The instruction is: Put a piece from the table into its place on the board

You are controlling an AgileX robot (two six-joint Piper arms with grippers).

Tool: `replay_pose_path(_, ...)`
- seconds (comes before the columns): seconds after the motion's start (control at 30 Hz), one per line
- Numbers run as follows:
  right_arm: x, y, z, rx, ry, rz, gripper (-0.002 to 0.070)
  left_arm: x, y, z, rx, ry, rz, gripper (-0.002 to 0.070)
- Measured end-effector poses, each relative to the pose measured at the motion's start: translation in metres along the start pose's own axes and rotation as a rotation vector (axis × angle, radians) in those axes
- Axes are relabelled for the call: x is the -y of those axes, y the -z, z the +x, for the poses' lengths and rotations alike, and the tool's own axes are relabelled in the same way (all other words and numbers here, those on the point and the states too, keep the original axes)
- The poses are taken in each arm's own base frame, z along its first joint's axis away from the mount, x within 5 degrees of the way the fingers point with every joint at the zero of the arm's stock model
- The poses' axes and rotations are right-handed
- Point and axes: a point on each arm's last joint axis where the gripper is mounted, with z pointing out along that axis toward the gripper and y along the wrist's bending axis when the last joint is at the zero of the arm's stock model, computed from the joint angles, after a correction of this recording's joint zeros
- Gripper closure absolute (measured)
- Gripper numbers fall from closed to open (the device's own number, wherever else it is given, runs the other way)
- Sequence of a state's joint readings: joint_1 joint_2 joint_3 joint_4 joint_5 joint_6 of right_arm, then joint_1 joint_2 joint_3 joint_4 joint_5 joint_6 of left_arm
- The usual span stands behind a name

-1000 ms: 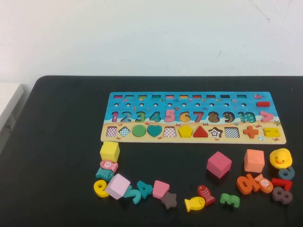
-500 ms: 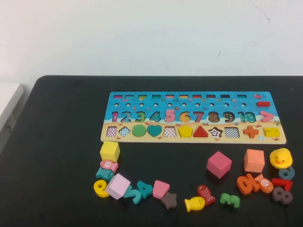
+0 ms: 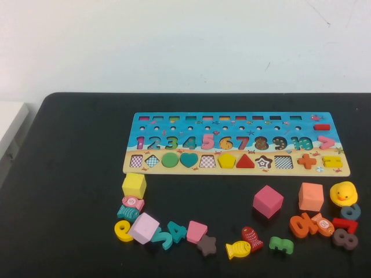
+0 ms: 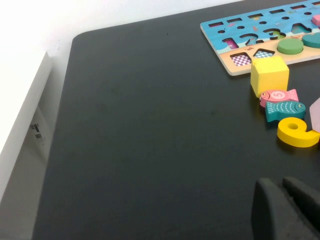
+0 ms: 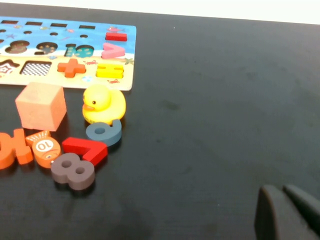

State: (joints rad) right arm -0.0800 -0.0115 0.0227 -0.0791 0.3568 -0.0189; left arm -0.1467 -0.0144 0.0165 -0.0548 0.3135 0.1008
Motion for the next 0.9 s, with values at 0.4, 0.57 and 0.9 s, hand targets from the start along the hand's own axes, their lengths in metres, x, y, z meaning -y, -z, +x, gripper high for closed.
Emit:
replay_pose_path(0.4,0.0000,0.0000,0.0000,0.000,0.000,0.000,0.0658,-0.0044,0.0001,0.0004,-0.005,0.024,-0.080,0.0676)
replay_pose_path(0.57,0.0000,0.0000,0.0000,0.000,0.000,0.000,0.0658,-0.0046,0.0001,0.0004,-0.005,0.026,-0.084,0.0676)
replay_pose_path(0.9,0.0000,0.0000,0.0000,0.000,0.000,0.000,0.0658,-0.0046,0.0001,0.0004,-0.005,0.030,-0.084,0.0676)
